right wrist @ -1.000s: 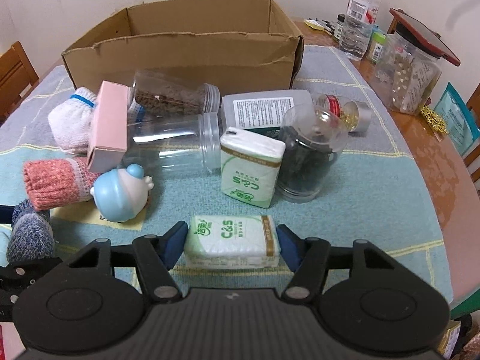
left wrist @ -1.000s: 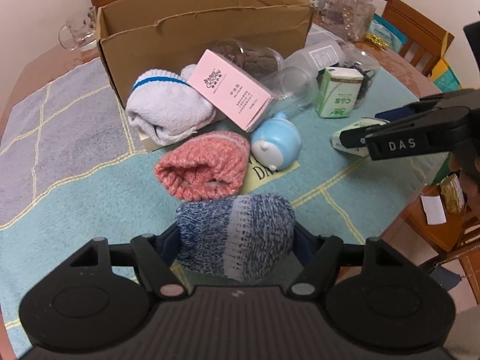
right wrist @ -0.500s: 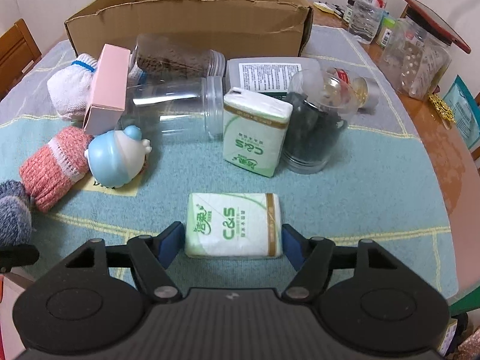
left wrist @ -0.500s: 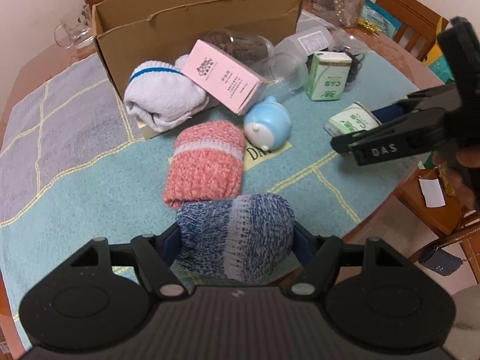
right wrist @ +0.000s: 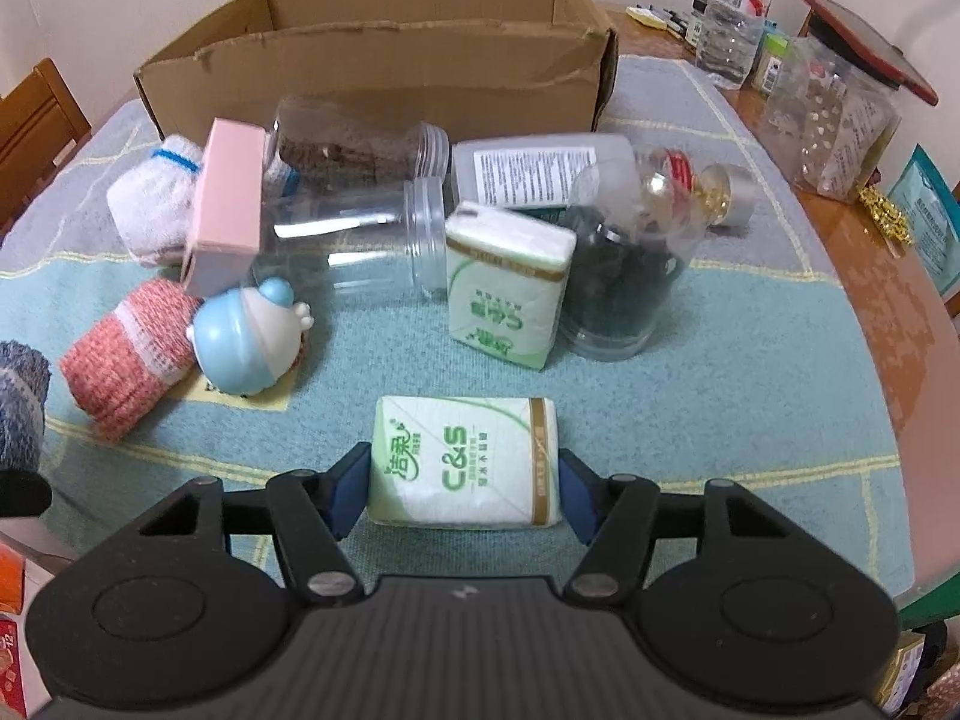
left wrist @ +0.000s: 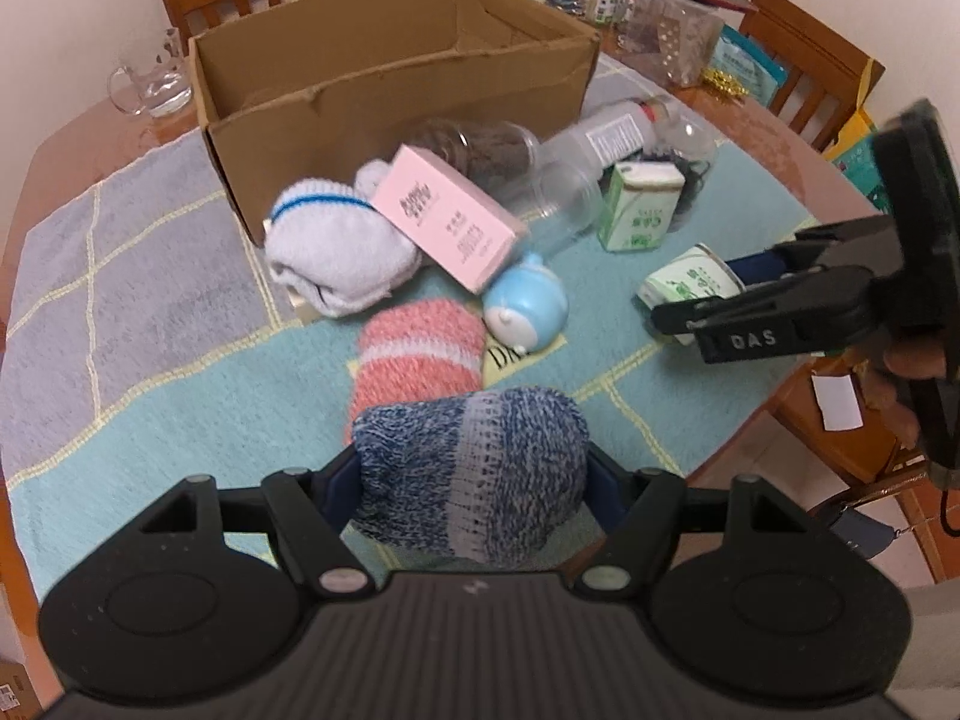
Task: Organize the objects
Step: 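Carry the sock and tissue pack into the cardboard box and release both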
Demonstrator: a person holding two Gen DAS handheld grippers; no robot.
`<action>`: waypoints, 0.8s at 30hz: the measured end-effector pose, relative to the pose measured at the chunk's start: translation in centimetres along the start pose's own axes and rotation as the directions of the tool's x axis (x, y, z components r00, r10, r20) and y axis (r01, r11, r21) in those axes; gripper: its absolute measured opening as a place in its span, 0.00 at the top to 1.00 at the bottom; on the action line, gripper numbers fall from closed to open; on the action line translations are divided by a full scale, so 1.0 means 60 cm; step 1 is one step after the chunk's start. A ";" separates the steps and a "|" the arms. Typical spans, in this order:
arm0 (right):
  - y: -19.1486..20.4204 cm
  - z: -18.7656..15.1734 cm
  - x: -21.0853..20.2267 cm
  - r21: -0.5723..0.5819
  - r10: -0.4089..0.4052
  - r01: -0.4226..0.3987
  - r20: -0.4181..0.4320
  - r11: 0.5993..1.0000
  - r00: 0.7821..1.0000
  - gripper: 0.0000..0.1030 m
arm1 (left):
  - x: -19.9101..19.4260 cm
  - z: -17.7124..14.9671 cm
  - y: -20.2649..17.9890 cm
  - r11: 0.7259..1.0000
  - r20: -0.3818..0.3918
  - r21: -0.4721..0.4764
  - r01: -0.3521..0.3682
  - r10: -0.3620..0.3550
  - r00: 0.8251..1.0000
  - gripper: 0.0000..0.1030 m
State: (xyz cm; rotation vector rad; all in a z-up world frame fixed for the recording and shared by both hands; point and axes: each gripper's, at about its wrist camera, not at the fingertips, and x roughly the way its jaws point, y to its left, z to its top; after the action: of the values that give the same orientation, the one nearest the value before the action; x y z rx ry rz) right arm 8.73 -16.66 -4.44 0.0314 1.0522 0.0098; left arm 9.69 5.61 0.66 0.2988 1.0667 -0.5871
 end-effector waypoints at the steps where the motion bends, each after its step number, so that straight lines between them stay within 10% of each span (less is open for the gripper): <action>1: -0.001 0.004 -0.008 0.001 0.005 -0.005 0.005 1.000 1.000 0.33 | -0.004 0.006 0.003 1.000 0.002 0.001 -0.002 0.002 1.000 0.30; 24: 0.013 0.290 -0.093 -0.041 0.117 -0.111 0.231 0.993 0.966 0.33 | 0.004 0.360 0.127 0.996 0.192 0.042 -0.076 0.067 0.979 0.29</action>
State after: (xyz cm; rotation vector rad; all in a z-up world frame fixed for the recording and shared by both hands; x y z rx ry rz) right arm 21.08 -16.36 9.07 0.0670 0.8133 0.1225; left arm 30.02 0.90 10.09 0.3157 0.8547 -0.5663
